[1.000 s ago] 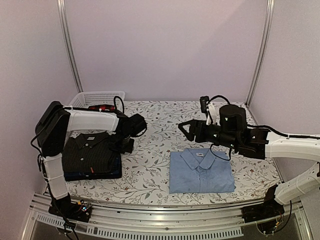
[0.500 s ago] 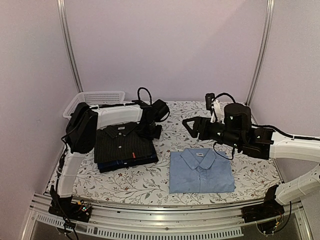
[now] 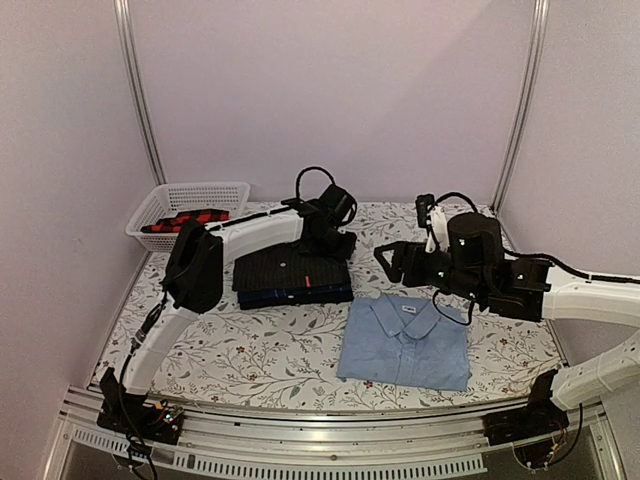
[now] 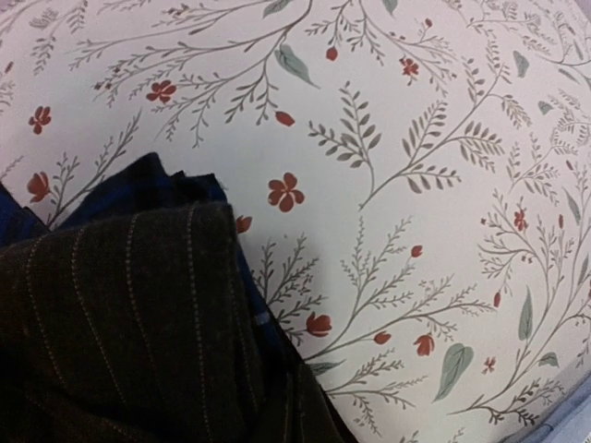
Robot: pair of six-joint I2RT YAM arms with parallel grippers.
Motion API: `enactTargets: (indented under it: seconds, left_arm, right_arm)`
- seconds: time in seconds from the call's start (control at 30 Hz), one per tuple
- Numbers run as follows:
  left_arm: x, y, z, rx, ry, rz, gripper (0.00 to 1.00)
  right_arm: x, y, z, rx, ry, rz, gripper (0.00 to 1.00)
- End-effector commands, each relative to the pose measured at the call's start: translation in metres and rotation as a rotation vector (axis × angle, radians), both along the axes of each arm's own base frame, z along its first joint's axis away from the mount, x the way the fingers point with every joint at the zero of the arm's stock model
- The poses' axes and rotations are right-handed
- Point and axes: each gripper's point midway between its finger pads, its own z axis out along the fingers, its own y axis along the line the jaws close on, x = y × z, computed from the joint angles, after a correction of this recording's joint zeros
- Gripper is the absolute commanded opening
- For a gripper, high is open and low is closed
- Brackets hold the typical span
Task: Fold and stack the long sleeve shirts
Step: Move the square-folded shirt to the center of the board.
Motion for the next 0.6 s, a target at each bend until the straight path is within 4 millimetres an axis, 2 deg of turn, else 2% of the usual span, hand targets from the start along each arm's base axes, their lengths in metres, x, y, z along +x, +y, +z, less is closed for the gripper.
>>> enactTargets:
  seconds: [0.0, 0.2, 0.3, 0.43, 0.5, 0.57]
  left_arm:
    - [0.015, -0.054, 0.041, -0.240, -0.110, -0.129, 0.00]
    - [0.025, -0.085, 0.063, -0.396, -0.171, -0.163, 0.00]
    - [0.024, -0.097, 0.064, -0.454, -0.169, -0.198, 0.00]
    - [0.021, -0.101, 0.053, -0.474, -0.143, -0.213, 0.00]
    - [0.020, -0.102, 0.052, -0.482, -0.133, -0.214, 0.07]
    - [0.020, -0.102, 0.061, -0.504, -0.131, -0.213, 0.24]
  right_arm:
    - [0.000, -0.014, 0.005, -0.022, -0.015, -0.035, 0.68]
    - [-0.002, -0.019, 0.001, -0.051, -0.006, -0.046, 0.69]
    - [-0.002, -0.022, -0.004, -0.064, 0.009, -0.055, 0.69]
    - [-0.001, -0.029, -0.013, -0.089, 0.033, -0.091, 0.70]
    - [0.000, -0.033, -0.017, -0.096, 0.050, -0.113, 0.71]
    - [-0.001, -0.037, -0.023, -0.102, 0.076, -0.132, 0.71]
